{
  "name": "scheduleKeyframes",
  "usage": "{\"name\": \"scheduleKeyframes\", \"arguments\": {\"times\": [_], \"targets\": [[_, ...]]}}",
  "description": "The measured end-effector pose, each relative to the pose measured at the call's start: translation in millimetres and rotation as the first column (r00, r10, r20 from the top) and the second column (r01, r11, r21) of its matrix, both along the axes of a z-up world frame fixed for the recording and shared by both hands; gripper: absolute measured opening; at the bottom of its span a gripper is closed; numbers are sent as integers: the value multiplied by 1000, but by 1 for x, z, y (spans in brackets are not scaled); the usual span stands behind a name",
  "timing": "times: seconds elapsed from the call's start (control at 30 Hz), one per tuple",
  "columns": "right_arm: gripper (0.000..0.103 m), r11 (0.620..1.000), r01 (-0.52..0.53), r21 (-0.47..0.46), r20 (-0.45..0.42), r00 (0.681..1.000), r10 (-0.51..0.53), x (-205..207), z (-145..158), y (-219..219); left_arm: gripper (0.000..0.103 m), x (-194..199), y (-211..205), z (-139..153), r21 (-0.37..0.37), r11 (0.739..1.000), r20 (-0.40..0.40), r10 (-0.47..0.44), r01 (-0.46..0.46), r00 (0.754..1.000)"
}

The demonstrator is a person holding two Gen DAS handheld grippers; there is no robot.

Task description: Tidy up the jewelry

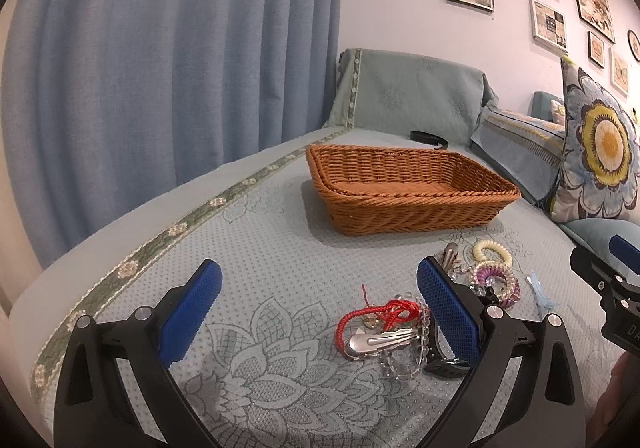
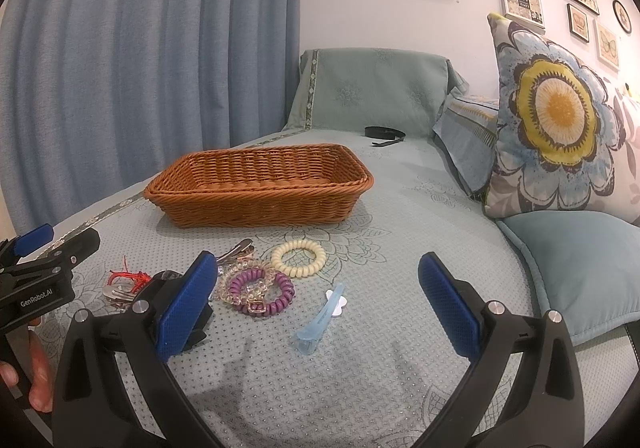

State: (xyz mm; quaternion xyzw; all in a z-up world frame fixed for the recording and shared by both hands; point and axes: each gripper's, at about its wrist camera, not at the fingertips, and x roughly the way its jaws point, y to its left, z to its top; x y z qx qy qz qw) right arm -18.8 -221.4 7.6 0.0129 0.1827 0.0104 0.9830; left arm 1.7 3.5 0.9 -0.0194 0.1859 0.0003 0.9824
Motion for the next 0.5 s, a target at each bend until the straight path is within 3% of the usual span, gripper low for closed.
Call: {"name": "scheduleKeyframes", "arguments": {"times": [0.37,0.5], "targets": [[96,1000,-2,-2,-5,1000,2,1,0,2,95,-1,2,1,-7,1000,19,1,-1,1000],[96,1000,-16,7,-8,1000,16,0,0,0,95,1,11,0,-32,999,-23,-4,3,1000]]}}
